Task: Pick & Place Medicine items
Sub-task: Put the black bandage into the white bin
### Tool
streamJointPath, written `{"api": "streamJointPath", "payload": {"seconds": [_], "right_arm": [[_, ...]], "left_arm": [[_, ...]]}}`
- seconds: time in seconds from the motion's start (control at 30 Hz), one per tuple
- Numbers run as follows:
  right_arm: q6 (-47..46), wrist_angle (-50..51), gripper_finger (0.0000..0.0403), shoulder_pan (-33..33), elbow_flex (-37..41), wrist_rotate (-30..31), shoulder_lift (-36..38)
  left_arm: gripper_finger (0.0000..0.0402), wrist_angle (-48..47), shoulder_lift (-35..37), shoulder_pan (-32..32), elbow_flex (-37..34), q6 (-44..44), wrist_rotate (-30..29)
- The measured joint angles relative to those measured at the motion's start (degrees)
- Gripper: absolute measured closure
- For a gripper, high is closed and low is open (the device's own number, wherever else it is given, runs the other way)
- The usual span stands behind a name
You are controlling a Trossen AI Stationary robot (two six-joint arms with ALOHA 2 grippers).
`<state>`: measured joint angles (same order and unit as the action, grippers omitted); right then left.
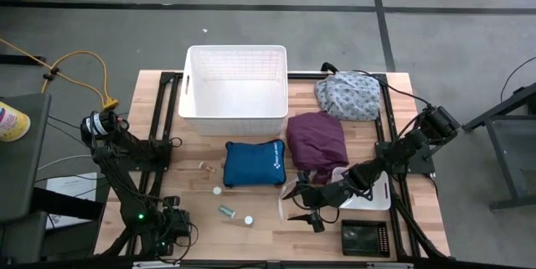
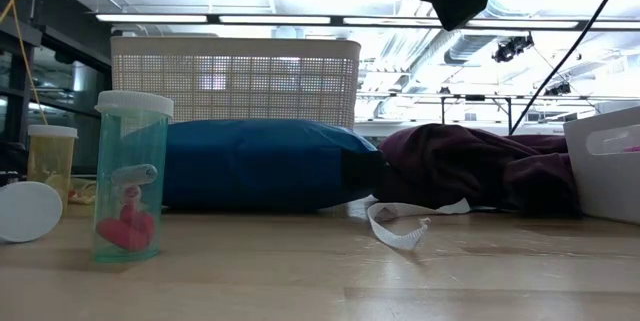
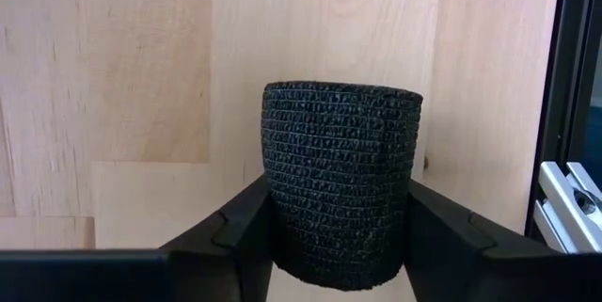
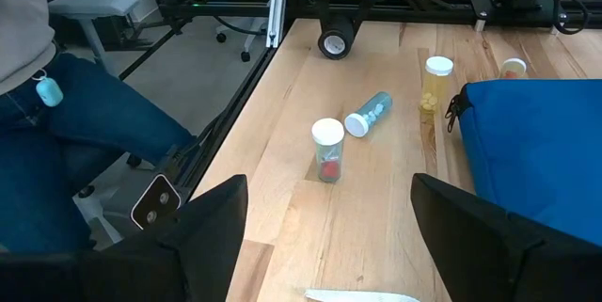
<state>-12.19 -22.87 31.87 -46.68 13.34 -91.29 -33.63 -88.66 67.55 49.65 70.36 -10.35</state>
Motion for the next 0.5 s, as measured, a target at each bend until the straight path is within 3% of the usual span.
{"api": "streamJointPath", "payload": {"seconds": [0.2, 0.5], "right_arm": [[0.00, 0.00, 0.0117, -0.01, 0.00, 0.00, 0.00], [0.00, 0.00, 0.0117, -0.01, 0.00, 0.00, 0.00]], "left_arm": [[0.0231, 0.10, 0.00, 0.02, 0.00, -1.29, -1.17], [0.0233, 1.32, 5.67, -3.25, -0.04, -8.09, -11.86]]}}
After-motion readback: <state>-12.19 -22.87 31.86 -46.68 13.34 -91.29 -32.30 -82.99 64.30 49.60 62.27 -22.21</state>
